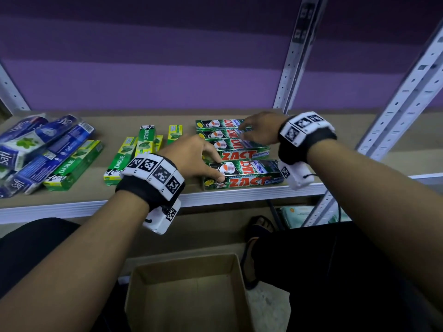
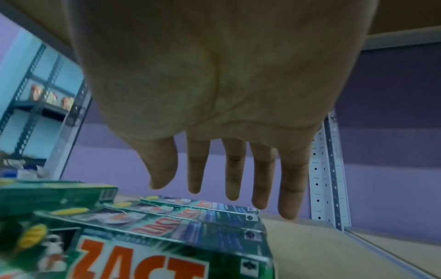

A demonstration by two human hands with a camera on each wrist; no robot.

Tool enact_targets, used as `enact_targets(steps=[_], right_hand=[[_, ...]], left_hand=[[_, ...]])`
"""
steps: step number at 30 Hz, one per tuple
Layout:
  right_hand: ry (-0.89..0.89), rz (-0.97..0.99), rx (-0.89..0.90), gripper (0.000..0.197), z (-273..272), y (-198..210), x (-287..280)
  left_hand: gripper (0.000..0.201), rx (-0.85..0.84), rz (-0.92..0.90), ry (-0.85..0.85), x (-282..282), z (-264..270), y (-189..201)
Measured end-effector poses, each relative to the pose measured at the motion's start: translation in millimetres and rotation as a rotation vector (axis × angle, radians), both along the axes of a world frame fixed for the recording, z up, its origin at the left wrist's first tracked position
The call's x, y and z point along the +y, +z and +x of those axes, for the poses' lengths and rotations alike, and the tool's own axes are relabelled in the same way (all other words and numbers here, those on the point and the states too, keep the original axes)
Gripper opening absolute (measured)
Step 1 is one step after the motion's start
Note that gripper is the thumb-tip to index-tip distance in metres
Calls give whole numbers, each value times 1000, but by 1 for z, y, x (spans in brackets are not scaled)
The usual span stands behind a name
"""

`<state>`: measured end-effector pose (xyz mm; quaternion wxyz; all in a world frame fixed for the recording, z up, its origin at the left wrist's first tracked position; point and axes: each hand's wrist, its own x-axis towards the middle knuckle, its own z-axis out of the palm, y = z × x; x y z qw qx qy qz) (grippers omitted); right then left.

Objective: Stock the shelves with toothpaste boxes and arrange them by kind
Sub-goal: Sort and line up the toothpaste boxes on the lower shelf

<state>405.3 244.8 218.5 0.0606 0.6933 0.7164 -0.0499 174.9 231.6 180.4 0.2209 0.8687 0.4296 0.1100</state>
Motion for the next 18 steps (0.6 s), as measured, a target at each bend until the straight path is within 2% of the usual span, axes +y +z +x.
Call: enact_targets(steps=[8,14,18], right_hand=[[-59,-24,-49,51,-9,-6,63],[-52,-88,-177,58,-18,-12,84],[-37,-94,-190,57,-19,-17,86]], left_hand=[[50,-26,-4,2,5,1,-2],[48,-48,14,-7,11,2,-7],[44,-46,17,-14,13,3,-8]])
